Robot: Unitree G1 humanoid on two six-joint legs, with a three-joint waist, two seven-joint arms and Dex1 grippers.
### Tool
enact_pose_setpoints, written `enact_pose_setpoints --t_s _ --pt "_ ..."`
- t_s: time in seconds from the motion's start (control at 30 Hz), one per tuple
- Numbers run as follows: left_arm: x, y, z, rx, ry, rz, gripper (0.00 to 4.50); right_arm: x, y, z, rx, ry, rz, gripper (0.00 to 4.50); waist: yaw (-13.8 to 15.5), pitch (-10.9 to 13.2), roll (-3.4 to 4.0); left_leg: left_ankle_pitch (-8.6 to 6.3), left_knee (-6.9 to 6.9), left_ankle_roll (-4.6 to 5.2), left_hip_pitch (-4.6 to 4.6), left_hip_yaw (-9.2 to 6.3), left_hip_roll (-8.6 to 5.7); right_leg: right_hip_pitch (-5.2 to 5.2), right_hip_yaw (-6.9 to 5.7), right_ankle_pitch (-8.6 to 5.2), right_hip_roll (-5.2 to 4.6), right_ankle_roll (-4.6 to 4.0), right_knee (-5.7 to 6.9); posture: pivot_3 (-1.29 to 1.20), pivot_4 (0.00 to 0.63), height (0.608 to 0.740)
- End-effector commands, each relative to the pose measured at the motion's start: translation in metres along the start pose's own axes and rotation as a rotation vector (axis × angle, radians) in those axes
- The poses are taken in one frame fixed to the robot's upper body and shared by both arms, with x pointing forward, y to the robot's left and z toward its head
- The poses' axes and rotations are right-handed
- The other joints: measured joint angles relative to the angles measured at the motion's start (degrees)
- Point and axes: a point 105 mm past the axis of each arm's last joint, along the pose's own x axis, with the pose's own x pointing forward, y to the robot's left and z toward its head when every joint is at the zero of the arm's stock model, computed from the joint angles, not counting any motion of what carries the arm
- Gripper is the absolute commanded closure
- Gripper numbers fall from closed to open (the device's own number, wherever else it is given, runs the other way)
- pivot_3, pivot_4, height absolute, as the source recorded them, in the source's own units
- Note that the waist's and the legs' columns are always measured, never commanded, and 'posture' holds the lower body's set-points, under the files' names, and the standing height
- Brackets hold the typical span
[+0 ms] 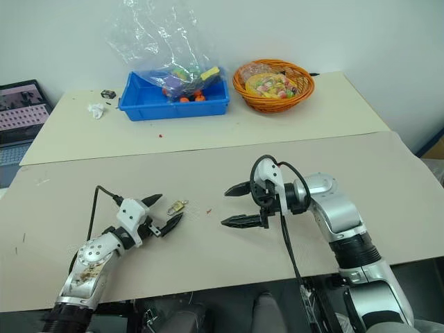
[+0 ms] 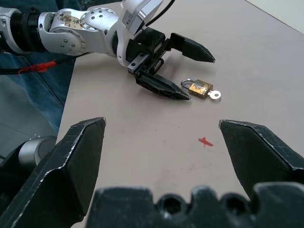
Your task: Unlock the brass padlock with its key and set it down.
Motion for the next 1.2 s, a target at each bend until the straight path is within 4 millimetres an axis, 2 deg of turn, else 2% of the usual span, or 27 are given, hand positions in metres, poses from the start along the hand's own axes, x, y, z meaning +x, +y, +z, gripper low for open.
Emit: enact_pose_setpoints --t_s 0.03,0.07,0.1,0.17,0.37,0.43,0.5,0.7,0.93,0.97,1.07,1.1,1.13,1.2 --pt "0.005 -0.006 -0.015 -0.064 0.047 -0.012 0.02 -0.005 0.001 0.014 -0.038 -0.032 -0.019 0.00 0.27 -0.01 0.02 0.00 0.00 0.00 0.04 0.00 0.00 0.03 0.00 0.00 0.00 0.00 0.01 0.00 0.150 0.740" --pt "0.007 -0.006 -0.015 -0.075 0.045 -0.017 0.02 -0.005 0.001 0.014 -0.036 -0.033 -0.022 0.00 0.51 -0.02 0.04 0.00 0.00 0.00 0.09 0.00 -0.01 0.08 0.00 0.00 0.00 0.00 0.00 0.00 0.150 0.740" --pt "0.007 -0.008 -0.016 -0.089 0.048 -0.022 0.54 -0.006 0.001 0.015 -0.035 -0.036 -0.025 0.00 0.76 -0.02 0.04 -0.01 0.00 0.01 0.16 0.00 -0.02 0.15 0.00 0.00 -0.01 0.00 0.00 0.00 0.150 0.740" --pt "0.007 -0.012 -0.019 -0.104 0.063 -0.046 1.06 -0.007 0.000 0.016 -0.033 -0.042 -0.031 0.00 0.92 -0.02 0.04 -0.03 -0.01 0.04 0.27 0.00 -0.01 0.29 0.00 0.00 -0.01 0.00 0.00 0.00 0.150 0.740" --pt "0.010 -0.016 -0.019 -0.149 0.068 -0.064 3.22 -0.007 0.000 0.019 -0.029 -0.055 -0.036 0.00 0.97 -0.03 0.06 -0.03 0.00 0.05 0.30 0.00 -0.01 0.35 -0.01 0.00 -0.01 0.00 -0.04 0.00 0.150 0.740" --pt "0.012 -0.017 -0.017 -0.157 0.065 -0.066 4.12 -0.007 0.000 0.019 -0.030 -0.057 -0.037 0.00 0.98 -0.03 0.05 -0.03 0.00 0.05 0.30 0.00 -0.01 0.37 -0.01 0.00 -0.01 0.00 -0.04 0.00 0.150 0.740" --pt "0.012 -0.017 -0.017 -0.176 0.070 -0.063 4.42 -0.007 0.000 0.020 -0.031 -0.058 -0.040 0.00 0.92 -0.03 0.05 -0.03 0.00 0.05 0.31 0.00 -0.01 0.41 -0.01 0.00 -0.01 0.00 -0.06 0.00 0.150 0.740" --pt "0.012 -0.014 -0.016 -0.189 0.068 -0.042 4.42 -0.007 -0.001 0.023 -0.032 -0.073 -0.042 0.00 0.92 -0.03 0.05 -0.03 0.00 0.06 0.32 -0.01 -0.01 0.43 -0.02 0.00 0.00 0.01 -0.06 0.00 0.150 0.740" --pt "0.011 -0.008 0.002 -0.123 -0.006 0.000 4.42 -0.007 -0.003 0.021 -0.029 -0.066 -0.054 0.00 0.91 -0.03 0.04 -0.03 -0.01 0.05 0.30 -0.01 0.00 0.40 -0.02 0.00 0.00 0.00 -0.10 0.00 0.150 0.740" --pt "0.009 -0.008 0.012 -0.088 -0.041 0.005 4.42 -0.006 -0.004 0.020 -0.028 -0.064 -0.055 0.00 0.88 -0.02 0.03 -0.03 -0.01 0.05 0.30 -0.01 0.00 0.40 -0.02 0.00 0.00 0.00 -0.10 0.00 0.150 0.740" --pt "0.000 -0.017 0.044 0.043 -0.140 -0.013 3.70 -0.004 -0.004 0.017 -0.027 -0.059 -0.060 0.00 0.54 0.03 -0.05 -0.04 -0.02 0.05 0.20 0.01 0.01 0.25 -0.01 0.00 0.00 0.01 -0.17 0.00 0.150 0.740" --pt "-0.003 -0.019 0.049 0.057 -0.150 -0.001 3.33 -0.003 -0.003 0.017 -0.027 -0.059 -0.057 0.00 0.60 0.03 -0.06 -0.04 -0.03 0.05 0.13 0.01 0.01 0.18 0.00 0.00 0.01 0.01 -0.17 0.00 0.150 0.740" --pt "-0.005 -0.018 0.052 0.067 -0.156 0.025 2.71 -0.003 -0.003 0.017 -0.024 -0.059 -0.053 0.00 0.62 0.03 -0.06 -0.02 -0.02 0.02 -0.13 0.01 0.01 -0.09 -0.02 0.00 0.01 0.00 -0.17 0.00 0.150 0.740" --pt "-0.011 -0.015 0.054 0.059 -0.157 0.091 2.30 -0.002 -0.002 0.016 -0.018 -0.059 -0.050 0.00 0.37 0.03 -0.06 -0.02 -0.02 0.02 -0.16 0.01 0.03 -0.09 -0.02 0.01 0.02 -0.01 -0.22 0.00 0.150 0.740"
